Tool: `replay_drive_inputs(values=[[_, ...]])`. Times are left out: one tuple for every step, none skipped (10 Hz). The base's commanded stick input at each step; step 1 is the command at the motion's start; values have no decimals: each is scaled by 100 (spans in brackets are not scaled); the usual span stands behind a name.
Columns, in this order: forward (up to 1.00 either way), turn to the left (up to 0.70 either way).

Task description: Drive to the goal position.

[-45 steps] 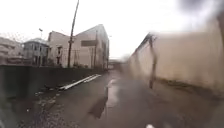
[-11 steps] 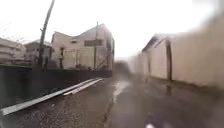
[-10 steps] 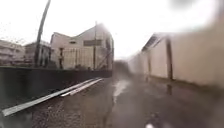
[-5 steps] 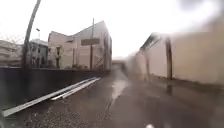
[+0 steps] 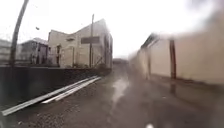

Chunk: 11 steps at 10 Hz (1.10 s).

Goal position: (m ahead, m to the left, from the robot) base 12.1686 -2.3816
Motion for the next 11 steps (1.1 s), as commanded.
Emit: replay_drive_inputs(values=[[50, 7], [50, 4], [50, -1], [50, -2], [50, -2], [50, -3], [50, -3], [50, 2], [50, 7], [50, 7], [50, 7]])
